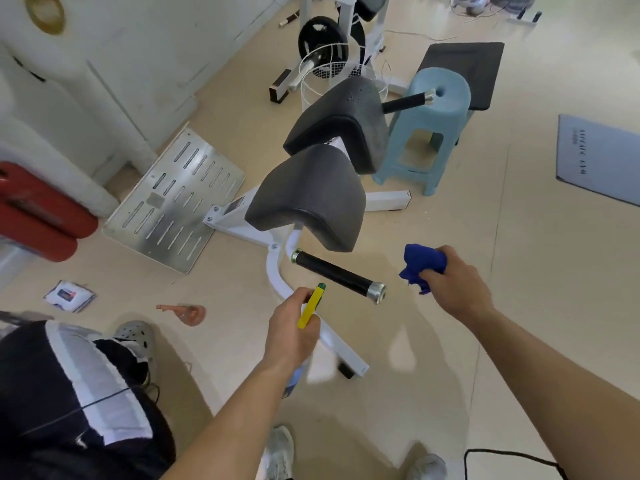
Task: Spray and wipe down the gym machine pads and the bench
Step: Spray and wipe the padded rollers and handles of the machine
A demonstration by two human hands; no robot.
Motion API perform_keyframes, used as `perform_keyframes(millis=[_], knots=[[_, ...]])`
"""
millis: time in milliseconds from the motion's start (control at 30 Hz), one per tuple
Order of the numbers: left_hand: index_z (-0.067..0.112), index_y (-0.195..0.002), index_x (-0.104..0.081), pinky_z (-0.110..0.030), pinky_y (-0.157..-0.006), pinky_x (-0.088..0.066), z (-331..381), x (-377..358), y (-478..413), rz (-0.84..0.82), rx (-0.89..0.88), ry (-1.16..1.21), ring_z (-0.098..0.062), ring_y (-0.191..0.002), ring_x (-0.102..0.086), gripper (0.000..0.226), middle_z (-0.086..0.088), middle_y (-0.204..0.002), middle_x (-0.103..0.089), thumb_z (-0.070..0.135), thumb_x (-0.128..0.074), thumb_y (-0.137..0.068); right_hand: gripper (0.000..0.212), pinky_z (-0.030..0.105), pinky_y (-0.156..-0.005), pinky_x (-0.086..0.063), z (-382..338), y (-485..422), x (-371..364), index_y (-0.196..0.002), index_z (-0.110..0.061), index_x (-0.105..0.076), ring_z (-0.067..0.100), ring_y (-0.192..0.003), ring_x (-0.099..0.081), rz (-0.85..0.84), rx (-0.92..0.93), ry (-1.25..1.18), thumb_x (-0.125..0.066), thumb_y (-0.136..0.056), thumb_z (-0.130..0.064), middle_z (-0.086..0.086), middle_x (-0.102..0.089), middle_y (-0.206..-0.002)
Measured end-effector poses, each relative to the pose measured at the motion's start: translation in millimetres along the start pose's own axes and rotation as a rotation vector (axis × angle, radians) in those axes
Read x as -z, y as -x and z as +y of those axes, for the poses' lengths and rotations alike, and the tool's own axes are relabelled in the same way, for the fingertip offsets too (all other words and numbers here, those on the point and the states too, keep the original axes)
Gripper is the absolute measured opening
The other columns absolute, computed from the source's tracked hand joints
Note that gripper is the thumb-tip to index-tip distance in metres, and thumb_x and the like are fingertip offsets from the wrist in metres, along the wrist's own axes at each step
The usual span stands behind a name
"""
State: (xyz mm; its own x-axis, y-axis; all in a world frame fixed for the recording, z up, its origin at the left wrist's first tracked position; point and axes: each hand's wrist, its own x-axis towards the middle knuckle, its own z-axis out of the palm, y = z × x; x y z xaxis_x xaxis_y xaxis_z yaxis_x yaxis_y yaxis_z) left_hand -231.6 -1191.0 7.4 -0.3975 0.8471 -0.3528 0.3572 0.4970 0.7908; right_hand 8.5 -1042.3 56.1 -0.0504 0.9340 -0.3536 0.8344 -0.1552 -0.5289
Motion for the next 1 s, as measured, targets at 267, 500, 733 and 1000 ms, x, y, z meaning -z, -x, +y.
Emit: perform_keyframes(millis=[267, 500, 733, 1000], knots=[[0.03, -0.092, -0.062, -0.037, -0.058, -0.043, 88.7, 2.7, 23.5, 0.171, -0.042, 0.039, -0.025, -0.068, -0.054, 0.032, -0.006, -0.076, -0.061, 0.0, -0.056, -0.084, 0.006, 0.038, -0.074, -0.054, -22.8, -21.6, 97.1, -0.088, -0.029, -0.063, 0.017, -0.079, -0.067, -0.158, 0.196, -0.162, -0.064, -0.082, -0.027, -0.006, -0.059, -0.105], [0.029, -0.09, -0.063, -0.043, -0.067, -0.051, 178.9, -23.7, 23.0, 0.328, 0.01, 0.088, -0.029, -0.076, -0.06, 0.027, -0.004, -0.079, -0.064, 0.003, -0.056, -0.087, 0.035, 0.054, -0.077, -0.061, -26.8, -83.5, 179.3, -0.097, -0.021, -0.068, 0.032, -0.078, -0.072, -0.252, 0.194, -0.288, -0.063, -0.065, -0.035, 0.006, -0.075, -0.084], [0.026, -0.087, -0.064, -0.048, -0.067, -0.058, 235.3, -40.6, -10.6, 0.39, 0.025, 0.182, -0.026, -0.077, -0.062, 0.021, -0.003, -0.08, -0.065, 0.006, -0.058, -0.092, 0.025, 0.051, -0.079, -0.059, -62.4, -106.0, 205.3, -0.108, -0.024, -0.056, 0.03, -0.089, -0.066, -0.186, 0.232, -0.365, -0.064, -0.086, -0.015, 0.007, -0.066, -0.097], [0.027, -0.08, -0.06, -0.046, -0.063, -0.057, 271.5, -70.5, -106.3, 0.44, 0.032, 0.193, -0.025, -0.069, -0.059, 0.022, 0.0, -0.071, -0.061, 0.012, -0.058, -0.096, 0.041, 0.042, -0.061, -0.059, -90.0, -200.2, 207.6, -0.112, -0.025, -0.06, 0.024, -0.065, -0.064, -0.247, 0.254, -0.333, -0.052, -0.084, 0.004, 0.008, -0.068, -0.085]])
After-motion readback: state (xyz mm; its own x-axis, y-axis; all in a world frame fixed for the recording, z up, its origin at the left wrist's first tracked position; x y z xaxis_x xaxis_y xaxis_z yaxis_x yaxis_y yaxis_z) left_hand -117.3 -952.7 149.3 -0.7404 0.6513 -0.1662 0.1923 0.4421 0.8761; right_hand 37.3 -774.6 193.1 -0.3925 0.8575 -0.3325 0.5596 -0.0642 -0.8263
